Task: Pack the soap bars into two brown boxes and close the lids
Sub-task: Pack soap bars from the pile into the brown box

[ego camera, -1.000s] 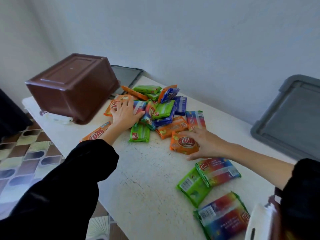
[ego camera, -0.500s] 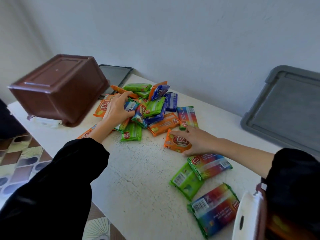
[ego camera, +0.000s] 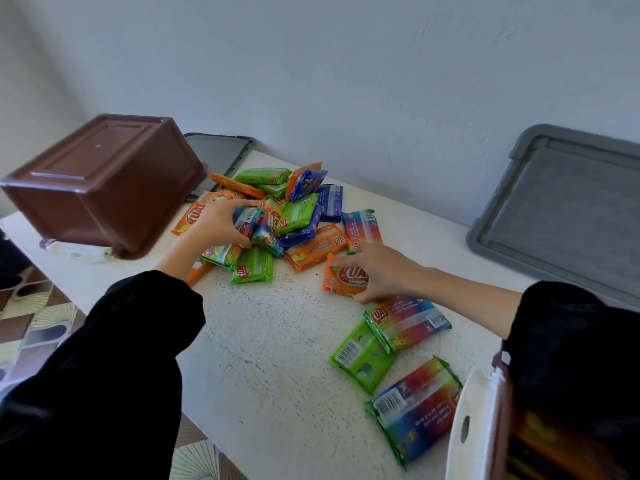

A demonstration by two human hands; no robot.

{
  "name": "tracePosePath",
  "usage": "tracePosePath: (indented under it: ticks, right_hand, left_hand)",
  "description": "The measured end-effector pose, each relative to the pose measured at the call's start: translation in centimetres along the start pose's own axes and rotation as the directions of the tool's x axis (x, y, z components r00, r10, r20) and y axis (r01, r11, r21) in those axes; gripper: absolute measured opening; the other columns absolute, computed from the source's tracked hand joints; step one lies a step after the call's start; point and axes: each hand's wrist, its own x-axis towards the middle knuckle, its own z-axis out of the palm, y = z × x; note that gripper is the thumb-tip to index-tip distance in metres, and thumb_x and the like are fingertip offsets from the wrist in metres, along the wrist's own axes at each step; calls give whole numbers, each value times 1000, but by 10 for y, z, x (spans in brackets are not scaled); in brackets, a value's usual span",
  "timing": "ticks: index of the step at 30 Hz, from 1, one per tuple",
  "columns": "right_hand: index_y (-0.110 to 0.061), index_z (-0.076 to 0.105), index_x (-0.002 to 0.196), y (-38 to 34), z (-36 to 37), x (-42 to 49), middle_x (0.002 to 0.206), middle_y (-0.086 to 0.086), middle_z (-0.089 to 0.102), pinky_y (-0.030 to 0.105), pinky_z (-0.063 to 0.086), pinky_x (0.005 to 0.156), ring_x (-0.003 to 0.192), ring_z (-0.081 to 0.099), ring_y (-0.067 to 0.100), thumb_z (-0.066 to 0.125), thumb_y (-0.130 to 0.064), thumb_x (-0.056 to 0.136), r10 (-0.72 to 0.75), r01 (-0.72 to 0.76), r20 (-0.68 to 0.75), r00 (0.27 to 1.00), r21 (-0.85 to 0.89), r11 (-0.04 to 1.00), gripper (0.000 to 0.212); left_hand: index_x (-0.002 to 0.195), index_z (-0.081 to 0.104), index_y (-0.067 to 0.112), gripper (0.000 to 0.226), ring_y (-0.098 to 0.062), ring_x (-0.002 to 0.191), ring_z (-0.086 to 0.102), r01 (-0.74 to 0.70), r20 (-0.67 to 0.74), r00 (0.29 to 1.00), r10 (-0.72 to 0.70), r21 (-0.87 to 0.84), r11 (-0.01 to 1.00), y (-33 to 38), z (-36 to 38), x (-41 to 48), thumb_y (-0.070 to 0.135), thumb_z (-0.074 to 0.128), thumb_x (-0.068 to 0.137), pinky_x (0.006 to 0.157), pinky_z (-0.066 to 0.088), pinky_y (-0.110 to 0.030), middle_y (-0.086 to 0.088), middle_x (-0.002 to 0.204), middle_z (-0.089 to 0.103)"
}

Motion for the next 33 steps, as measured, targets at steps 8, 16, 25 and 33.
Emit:
tracePosePath:
  ticks: [8,16,25,33]
  right_hand:
    - [-39,37,138,9,-69,-59,107,5,49,25,34,74,93,45,16,73,-32,72,156,-120,-309,938,132,984,76]
    - [-52,40,127,7,-89,-216,96,-7,52,24,41,75,92,53,13,75,-35,66,296,-245,-288,911,203,948,73]
    - [-67,22,117,-11,-45,-357,103,-18,50,18,45,79,93,53,2,78,-42,61,448,-407,-132,884,252,878,83]
    - [-52,14,138,-26,4,-397,125,-15,35,24,38,99,109,38,3,72,-46,66,458,-473,124,880,153,868,92]
  left_hand:
    - [127,49,21,75,-27,98,59,-227,-16,974,226,-88,970,64,-44,-30,16,84,61,86,48,-34,-9,116,59]
    - [122,50,37,73,-8,105,58,-669,187,701,689,-163,725,198,-41,-87,25,85,60,82,54,-21,9,116,59]
    - [123,49,36,72,-2,103,56,-875,388,223,894,-326,359,292,9,-180,32,84,61,81,50,-18,17,114,56]
    - [127,37,36,79,-1,108,38,-938,625,52,779,-237,253,306,80,-221,28,79,61,96,36,-25,14,121,41]
